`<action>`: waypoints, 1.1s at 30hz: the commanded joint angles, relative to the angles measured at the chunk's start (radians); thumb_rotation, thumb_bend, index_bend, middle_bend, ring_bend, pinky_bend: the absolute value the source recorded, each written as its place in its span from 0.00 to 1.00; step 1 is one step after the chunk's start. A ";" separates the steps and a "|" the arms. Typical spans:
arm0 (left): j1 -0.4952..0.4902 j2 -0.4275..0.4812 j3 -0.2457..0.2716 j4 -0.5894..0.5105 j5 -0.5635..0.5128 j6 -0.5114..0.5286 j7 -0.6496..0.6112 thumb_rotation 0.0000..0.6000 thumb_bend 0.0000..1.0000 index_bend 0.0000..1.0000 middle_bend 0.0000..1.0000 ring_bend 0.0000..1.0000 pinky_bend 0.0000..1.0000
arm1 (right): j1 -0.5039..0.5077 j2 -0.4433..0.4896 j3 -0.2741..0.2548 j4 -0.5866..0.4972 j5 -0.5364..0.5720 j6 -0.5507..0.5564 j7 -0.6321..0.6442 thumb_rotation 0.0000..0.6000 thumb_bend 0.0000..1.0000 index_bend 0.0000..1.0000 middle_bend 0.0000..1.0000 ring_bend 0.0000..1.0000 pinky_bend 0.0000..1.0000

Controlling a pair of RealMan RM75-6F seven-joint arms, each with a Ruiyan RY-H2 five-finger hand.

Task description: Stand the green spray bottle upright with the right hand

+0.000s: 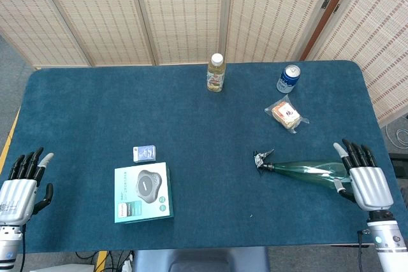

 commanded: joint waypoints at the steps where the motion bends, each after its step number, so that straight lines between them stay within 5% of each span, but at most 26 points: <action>1: 0.001 0.005 -0.001 -0.007 0.001 0.002 -0.002 1.00 0.55 0.09 0.00 0.00 0.00 | 0.022 0.009 0.015 -0.029 0.021 -0.026 -0.038 1.00 0.30 0.00 0.00 0.00 0.03; 14: -0.002 0.028 -0.013 -0.017 0.013 0.010 -0.078 1.00 0.59 0.09 0.00 0.00 0.00 | 0.125 0.057 0.061 -0.209 0.244 -0.182 -0.285 1.00 0.30 0.00 0.00 0.00 0.03; 33: 0.024 0.048 -0.012 0.017 0.049 0.072 -0.182 1.00 0.59 0.09 0.00 0.00 0.00 | 0.315 -0.116 0.052 -0.232 0.525 -0.232 -0.669 1.00 0.30 0.00 0.08 0.00 0.03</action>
